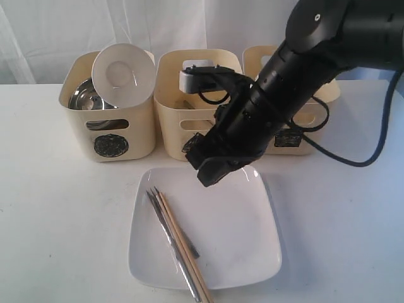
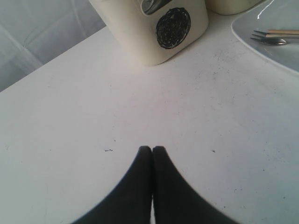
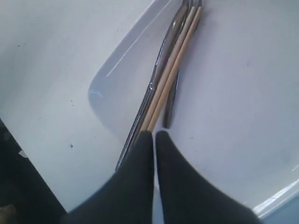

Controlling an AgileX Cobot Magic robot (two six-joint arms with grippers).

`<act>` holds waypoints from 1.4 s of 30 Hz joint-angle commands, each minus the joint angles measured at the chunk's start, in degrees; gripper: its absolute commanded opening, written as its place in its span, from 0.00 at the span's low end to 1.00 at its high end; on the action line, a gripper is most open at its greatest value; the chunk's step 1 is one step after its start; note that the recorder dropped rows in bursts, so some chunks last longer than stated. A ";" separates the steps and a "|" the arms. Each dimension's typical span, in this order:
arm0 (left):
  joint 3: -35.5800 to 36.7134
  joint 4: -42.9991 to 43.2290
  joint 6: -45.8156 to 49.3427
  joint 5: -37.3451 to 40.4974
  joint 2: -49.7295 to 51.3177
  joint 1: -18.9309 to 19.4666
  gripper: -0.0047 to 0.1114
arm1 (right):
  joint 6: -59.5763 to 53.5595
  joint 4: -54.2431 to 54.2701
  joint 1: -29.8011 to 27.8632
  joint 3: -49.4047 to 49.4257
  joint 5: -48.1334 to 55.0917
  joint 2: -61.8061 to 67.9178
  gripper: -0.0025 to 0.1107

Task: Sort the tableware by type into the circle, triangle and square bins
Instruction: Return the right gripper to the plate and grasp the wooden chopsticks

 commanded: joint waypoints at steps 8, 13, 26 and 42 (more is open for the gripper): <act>0.21 -0.17 -0.14 -0.11 -0.26 -0.25 0.04 | -1.47 4.95 -0.29 2.38 4.93 9.31 0.28; 0.21 -0.17 -0.14 -0.11 -0.26 -0.25 0.04 | -3.79 6.91 -0.20 2.38 7.42 13.33 0.28; 0.21 -0.17 -0.14 -0.11 -0.26 -0.25 0.04 | -7.67 9.49 3.11 2.38 5.35 17.67 0.28; 0.21 -0.17 -0.14 -0.11 -0.26 -0.25 0.04 | -7.67 9.23 4.89 2.38 0.57 18.14 0.28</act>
